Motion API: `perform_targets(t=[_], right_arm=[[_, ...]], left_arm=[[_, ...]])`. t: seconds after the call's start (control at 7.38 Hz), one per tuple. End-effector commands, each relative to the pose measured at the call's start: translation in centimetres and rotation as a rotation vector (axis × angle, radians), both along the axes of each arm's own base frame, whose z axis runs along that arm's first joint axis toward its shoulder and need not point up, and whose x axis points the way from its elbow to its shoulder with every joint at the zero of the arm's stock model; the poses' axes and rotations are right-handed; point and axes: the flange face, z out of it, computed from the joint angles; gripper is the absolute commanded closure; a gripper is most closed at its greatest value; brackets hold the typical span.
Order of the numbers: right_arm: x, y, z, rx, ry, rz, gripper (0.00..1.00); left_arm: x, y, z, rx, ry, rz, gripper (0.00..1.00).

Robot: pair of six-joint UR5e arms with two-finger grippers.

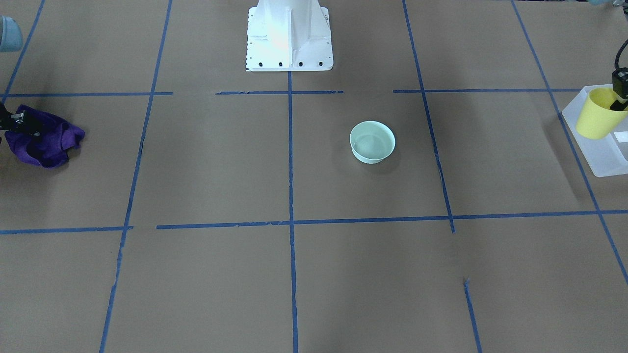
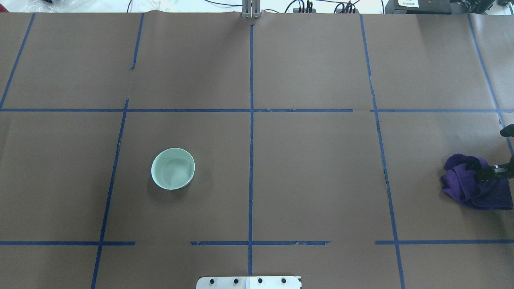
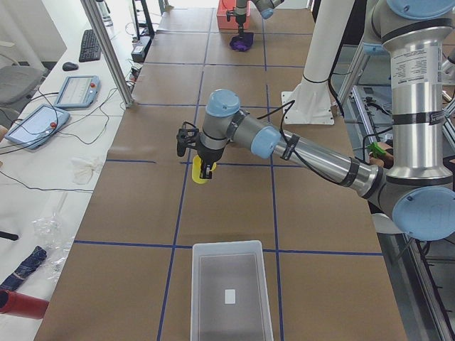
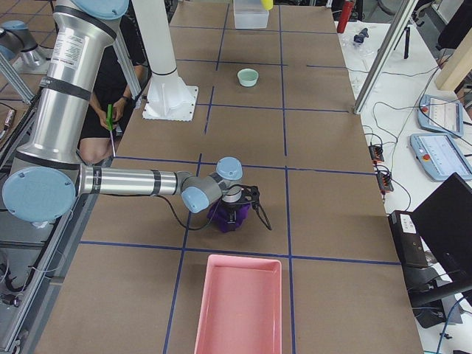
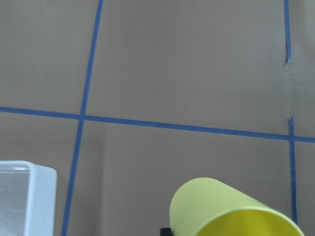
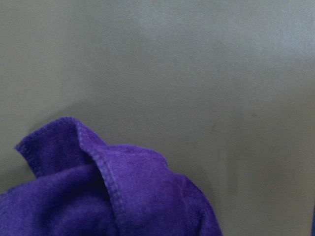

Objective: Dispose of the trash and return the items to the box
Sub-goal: 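Lift the yellow cup with the left gripper while the right gripper grasps the purple cloth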

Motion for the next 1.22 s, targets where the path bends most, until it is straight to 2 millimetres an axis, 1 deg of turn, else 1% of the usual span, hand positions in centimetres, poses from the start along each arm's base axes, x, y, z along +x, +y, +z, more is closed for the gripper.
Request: perform_targets(t=[0.0,0.14,0.27,0.41,0.54,0.68,0.81,0.95,1.08], right_arm=[[0.1,0.1,0.2,-0.002,0.000,0.001,1.00],[0.4,0.5,0.4,0.001,-0.001,0.001,1.00],[0.3,0.5,0.1,0.011,-0.015,-0.002,1.00],[0.3,0.5,-0.2,0.013,-0.020,-0.004,1.00],[0.2,0.5,-1.2,0.016,-0.046,-0.008,1.00],[0.7,0.8,-2.6,0.017,-0.077,-0.006,1.00],[2.5,0.5,-4.4,0.011,-0.124,0.022,1.00],[4.7,0.0,-6.6,0.005,-0.190,0.058,1.00],[7.2,-0.5,-9.1,-0.037,-0.246,0.095,1.00]], left_arm=[[-3.6,-0.2,1.7,0.033,-0.047,0.008,1.00],[-5.8,-0.4,3.7,0.040,-0.076,0.013,1.00],[-8.1,-0.4,5.5,0.046,-0.098,0.012,1.00],[-10.7,-0.3,8.2,0.043,-0.122,0.018,1.00],[-11.7,-0.3,10.0,0.044,-0.147,0.043,1.00],[-12.4,-0.5,10.2,0.043,-0.215,0.028,1.00],[-12.7,-0.8,11.0,0.031,-0.239,0.022,1.00],[-12.8,-0.7,13.8,-0.002,-0.236,0.034,1.00],[-12.8,-0.1,16.5,0.017,-0.255,0.117,1.00]])
